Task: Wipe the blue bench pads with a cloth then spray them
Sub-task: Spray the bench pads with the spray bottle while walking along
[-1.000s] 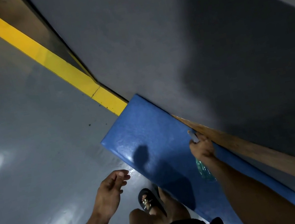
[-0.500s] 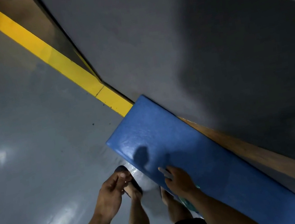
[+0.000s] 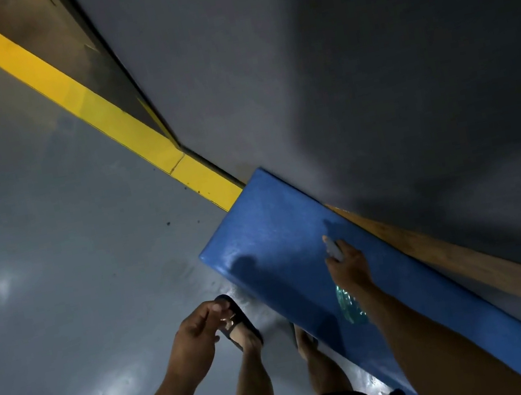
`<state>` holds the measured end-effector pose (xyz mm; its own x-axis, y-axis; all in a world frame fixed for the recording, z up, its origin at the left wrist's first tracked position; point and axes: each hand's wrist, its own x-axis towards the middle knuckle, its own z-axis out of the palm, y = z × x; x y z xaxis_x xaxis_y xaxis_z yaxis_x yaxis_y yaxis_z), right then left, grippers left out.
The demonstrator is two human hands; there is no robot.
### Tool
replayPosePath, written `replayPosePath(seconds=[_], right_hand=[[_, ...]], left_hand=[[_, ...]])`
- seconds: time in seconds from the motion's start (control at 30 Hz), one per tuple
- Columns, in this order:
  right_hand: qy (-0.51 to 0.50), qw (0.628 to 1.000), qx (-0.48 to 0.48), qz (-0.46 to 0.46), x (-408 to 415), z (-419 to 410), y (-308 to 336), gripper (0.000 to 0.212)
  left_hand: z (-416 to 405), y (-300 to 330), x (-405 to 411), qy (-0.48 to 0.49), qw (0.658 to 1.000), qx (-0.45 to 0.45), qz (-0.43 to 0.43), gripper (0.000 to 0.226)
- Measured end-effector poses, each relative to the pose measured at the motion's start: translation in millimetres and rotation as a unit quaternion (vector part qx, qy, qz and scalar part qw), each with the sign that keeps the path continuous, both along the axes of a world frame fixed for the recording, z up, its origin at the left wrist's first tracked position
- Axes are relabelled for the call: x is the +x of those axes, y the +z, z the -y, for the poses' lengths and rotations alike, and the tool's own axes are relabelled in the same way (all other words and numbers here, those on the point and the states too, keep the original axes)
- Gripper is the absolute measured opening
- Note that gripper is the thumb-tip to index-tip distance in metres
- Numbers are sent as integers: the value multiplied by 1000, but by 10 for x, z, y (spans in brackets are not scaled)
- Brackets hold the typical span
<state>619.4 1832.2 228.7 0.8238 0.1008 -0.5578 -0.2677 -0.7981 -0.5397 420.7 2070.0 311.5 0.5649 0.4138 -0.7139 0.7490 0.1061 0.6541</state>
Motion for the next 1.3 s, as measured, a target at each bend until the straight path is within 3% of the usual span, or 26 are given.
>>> replayPosePath(seconds=[0.1, 0.27, 0.37, 0.43, 0.5, 0.57, 0.67, 0.73, 0.8, 0.97, 1.13, 1.3], right_hand=[[-26, 999, -8, 34, 182, -103, 57, 24], [-31, 999, -9, 26, 125, -261, 45, 12], [4, 1000, 1, -11, -156, -384, -29, 20], [39, 999, 6, -25, -420, -476, -109, 21], [73, 997, 5, -38, -696, -563, -206, 12], [105, 992, -6, -74, -939, -664, -258, 3], [140, 985, -50, -84, -1203, -811, -281, 19], [113, 988, -59, -84, -1279, -895, -275, 19], [58, 993, -39, -97, -1262, -964, -236, 6], [-37, 998, -9, -51, -862, -1066, -191, 6], [-37, 999, -20, 1, -214, -1139, -79, 4], [-73, 997, -20, 6, 164, -1216, -53, 15]], left_hand=[[-124, -59, -6, -2, 1000, -9, -7, 28], [-265, -74, 21, 16, 999, -42, -15, 32], [-355, -45, 44, 43, 996, -75, -4, 16], [-436, -16, 31, 44, 996, -82, 7, 26], [-526, -10, -8, 34, 997, -74, 11, 30], [-614, -42, -65, 33, 997, -75, 10, 18], [-741, -110, -165, 17, 998, -63, 1, 22], [-813, -127, -231, 3, 999, -49, -1, 22], [-867, -154, -284, 5, 999, -44, -4, 20], [-1011, -170, -303, -3, 1000, -31, -4, 22], [-1114, -184, -276, -6, 999, -38, 9, 20], [-1153, -208, -261, 3, 998, -52, 17, 37]])
